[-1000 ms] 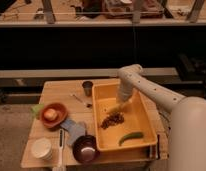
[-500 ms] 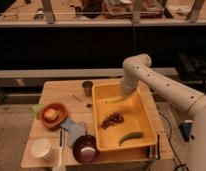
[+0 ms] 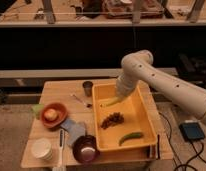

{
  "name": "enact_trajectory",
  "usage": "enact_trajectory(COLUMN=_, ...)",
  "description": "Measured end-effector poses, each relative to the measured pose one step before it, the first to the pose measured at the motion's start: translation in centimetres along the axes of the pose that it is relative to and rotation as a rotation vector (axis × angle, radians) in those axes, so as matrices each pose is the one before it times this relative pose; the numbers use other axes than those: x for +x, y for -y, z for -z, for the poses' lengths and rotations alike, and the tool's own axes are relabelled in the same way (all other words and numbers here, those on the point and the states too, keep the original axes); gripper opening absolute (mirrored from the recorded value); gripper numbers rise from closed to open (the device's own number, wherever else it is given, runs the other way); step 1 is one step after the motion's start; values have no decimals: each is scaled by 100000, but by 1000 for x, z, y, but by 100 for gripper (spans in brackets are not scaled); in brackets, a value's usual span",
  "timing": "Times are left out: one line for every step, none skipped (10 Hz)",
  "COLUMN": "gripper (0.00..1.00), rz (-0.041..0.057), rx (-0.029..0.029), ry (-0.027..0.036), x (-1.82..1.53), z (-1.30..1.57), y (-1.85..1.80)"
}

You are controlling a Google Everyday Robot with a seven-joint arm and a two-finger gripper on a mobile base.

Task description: Place banana in purple bowl

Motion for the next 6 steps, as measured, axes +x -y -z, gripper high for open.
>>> enact_trajectory(gripper=0, rz=2618, rx=-300, ry=703, x=-777, z=139, y=-515)
enact_trajectory(gripper=0, rz=450, rx=33, ry=222, x=-207, z=-62, y=173)
enact_trajectory(gripper=0, rz=76, rx=63, ry=21, x=-43, z=25, y=47)
enact_trajectory(gripper=0, rz=-16, rx=13, ry=2, x=6, z=2, y=-1)
enact_trajectory(gripper=0, rz=55, rx=62, ry=54, x=-30, z=3, y=-111)
enact_trajectory(gripper=0, rz=1413, rx=345, ry=-91, x=-432, z=24, y=85)
